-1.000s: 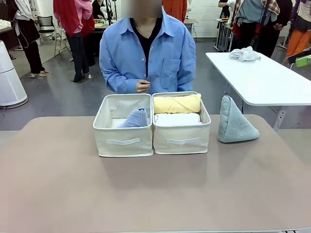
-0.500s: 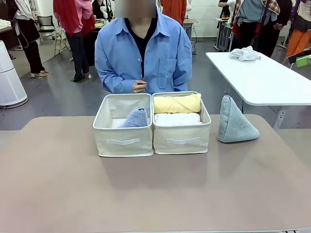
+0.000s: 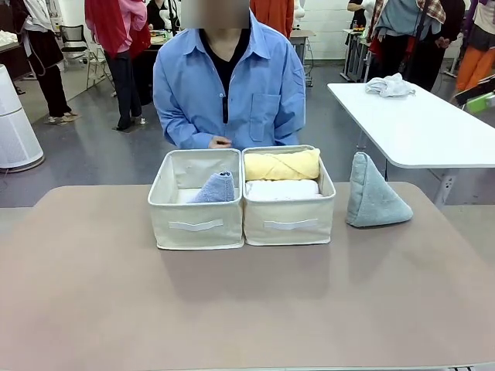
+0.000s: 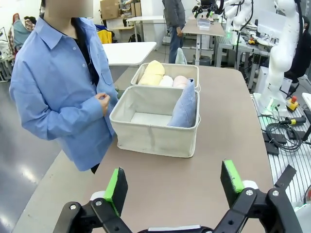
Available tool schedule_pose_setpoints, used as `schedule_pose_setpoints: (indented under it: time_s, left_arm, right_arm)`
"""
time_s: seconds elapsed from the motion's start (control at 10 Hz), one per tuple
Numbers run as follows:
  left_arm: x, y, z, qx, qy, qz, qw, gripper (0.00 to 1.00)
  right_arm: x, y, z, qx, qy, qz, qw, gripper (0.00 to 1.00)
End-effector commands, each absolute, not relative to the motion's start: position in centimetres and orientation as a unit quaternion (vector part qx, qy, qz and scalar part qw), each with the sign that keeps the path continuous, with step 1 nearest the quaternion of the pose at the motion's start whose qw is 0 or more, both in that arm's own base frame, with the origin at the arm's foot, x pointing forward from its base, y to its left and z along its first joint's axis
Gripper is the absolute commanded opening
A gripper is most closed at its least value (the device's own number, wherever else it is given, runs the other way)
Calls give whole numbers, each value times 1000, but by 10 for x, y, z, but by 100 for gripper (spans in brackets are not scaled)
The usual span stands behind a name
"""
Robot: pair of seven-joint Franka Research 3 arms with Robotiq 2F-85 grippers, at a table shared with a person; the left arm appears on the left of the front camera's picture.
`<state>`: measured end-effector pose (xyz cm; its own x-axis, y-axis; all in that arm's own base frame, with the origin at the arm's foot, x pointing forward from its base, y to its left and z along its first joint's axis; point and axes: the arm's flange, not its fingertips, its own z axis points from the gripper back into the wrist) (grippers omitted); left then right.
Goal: Sort the towels based on their folding style.
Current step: Pick up another triangle-folded towel from the table and place it in the left Fabric basket.
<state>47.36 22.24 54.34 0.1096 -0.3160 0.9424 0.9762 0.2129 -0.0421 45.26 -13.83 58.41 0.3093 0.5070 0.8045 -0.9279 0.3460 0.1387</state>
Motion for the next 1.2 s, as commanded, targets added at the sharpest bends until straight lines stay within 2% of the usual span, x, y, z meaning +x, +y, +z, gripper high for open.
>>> schedule_pose_setpoints:
  time_s: [0.0,0.2,0.4,0.5,0.6,0.7,0.8,0.9,1.1]
  left_arm:
    - [472,223,544,-375,-435,-505,645,100]
    - [472,223,544,-375,-435,-505,645,100]
    - [472,223,544,-375,-435,-505,645,100]
    - [472,223,544,-375,-435,-505,645,100]
    - [472,223,544,-375,-435,-505,645,100]
    - [472,223,544,-375,-435,-505,645,100]
    - [472,223,544,-375,-435,-505,645,100]
    - [472,223,544,-375,-435,-505,645,100]
    - [472,223,544,-375,-435,-505,645,100]
  right_arm:
    - [462,-77,584,210,-233,534,785,100]
    - [479,-22,578,126,-169,573,792,100]
    - [491,14,571,42,-152,589,793,100]
    - [494,26,569,15,-146,605,782,100]
    - [498,37,568,-6,-140,647,749,100]
    - [498,43,567,5,-135,668,732,100]
    - [495,41,569,68,-141,673,723,100]
    - [499,47,572,10,-135,646,751,100]
    - [499,47,572,10,-135,646,751,100]
